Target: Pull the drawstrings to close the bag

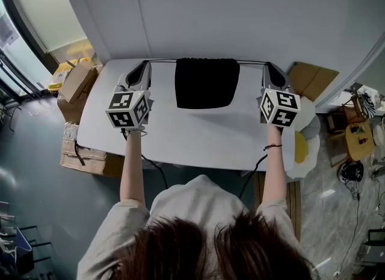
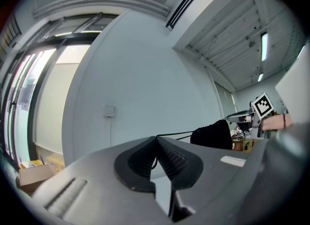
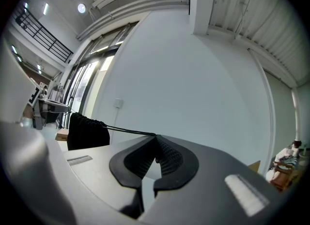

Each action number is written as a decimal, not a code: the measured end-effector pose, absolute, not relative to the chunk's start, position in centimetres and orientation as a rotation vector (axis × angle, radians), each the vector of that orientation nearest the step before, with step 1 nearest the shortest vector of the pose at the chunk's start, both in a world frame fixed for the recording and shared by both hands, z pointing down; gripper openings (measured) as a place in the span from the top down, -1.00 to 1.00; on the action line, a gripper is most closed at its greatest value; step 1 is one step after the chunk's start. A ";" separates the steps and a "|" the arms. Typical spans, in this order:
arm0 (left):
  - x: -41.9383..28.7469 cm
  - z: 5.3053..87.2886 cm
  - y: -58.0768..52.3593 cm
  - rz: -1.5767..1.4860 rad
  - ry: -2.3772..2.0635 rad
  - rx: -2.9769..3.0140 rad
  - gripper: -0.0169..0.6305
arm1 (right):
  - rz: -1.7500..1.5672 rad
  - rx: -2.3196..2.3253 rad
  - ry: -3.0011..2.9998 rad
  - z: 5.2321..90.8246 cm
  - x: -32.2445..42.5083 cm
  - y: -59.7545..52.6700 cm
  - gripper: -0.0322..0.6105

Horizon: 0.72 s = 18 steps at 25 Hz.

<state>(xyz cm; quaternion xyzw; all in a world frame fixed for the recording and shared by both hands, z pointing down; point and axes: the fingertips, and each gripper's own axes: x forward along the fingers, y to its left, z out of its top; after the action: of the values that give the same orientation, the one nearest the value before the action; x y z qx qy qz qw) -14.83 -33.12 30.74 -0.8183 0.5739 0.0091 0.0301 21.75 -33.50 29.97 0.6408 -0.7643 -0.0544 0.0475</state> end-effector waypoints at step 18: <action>-15.5 30.4 -33.0 0.029 1.772 -2.511 0.94 | -0.155 2.005 -2.312 29.4 22.3 -33.2 0.86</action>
<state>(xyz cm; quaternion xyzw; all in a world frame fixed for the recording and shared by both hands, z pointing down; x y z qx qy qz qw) -15.51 -32.96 30.36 -0.8166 0.5761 0.0095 0.0340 22.32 -33.23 29.43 0.6538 -0.7540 -0.0504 0.0388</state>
